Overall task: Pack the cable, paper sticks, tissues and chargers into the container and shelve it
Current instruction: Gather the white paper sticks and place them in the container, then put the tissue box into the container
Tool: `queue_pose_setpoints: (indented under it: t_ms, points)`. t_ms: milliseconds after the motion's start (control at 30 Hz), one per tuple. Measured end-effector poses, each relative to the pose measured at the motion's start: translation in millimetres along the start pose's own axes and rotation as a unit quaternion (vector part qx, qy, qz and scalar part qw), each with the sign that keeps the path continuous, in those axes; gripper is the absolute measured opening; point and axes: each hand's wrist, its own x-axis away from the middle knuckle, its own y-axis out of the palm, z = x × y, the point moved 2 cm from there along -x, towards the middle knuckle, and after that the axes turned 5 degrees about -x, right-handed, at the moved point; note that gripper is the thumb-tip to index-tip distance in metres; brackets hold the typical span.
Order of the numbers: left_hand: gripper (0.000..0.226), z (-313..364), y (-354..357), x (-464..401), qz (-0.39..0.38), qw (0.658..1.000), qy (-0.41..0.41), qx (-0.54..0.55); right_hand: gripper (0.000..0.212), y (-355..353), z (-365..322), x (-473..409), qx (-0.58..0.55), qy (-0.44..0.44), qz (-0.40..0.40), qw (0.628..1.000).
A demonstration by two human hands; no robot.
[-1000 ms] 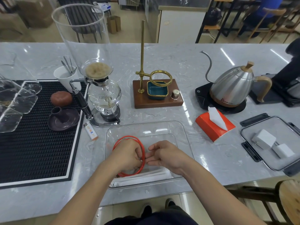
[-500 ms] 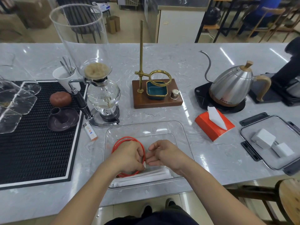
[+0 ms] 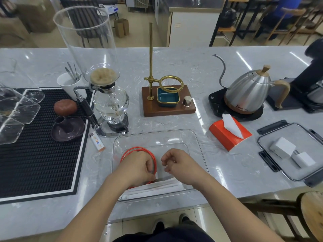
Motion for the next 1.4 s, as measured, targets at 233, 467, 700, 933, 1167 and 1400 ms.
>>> queue_pose_setpoints:
  t_ms: [233, 467, 700, 933, 1167, 1400]
  points:
    - [0.021, 8, -5, 4, 0.02, 0.999, -0.014, -0.024, 0.015, -8, -4, 5, 0.055, -0.062, 0.05, 0.995]
    - [0.013, 23, -13, 5, 0.106, 0.994, 0.018, 0.0, 0.01, -22, -8, 16, 0.079, -0.137, 0.098, 0.983]
    - [0.01, 42, -22, 7, 0.216, 0.971, 0.1, 0.0, 0.028, -42, -8, 34, 0.131, -0.229, 0.173, 0.949]
    - [0.04, 69, -22, 1, 0.267, 0.951, 0.153, -0.029, 0.045, -63, -1, 45, 0.192, -0.241, 0.238, 0.921]
    - [0.053, 96, -15, -18, 0.227, 0.96, 0.163, 0.006, 0.059, -99, 13, 54, 0.19, -0.215, 0.27, 0.919]
    - [0.055, 124, -8, -44, 0.216, 0.961, 0.172, 0.011, 0.06, -136, 36, 53, 0.18, -0.212, 0.284, 0.918]
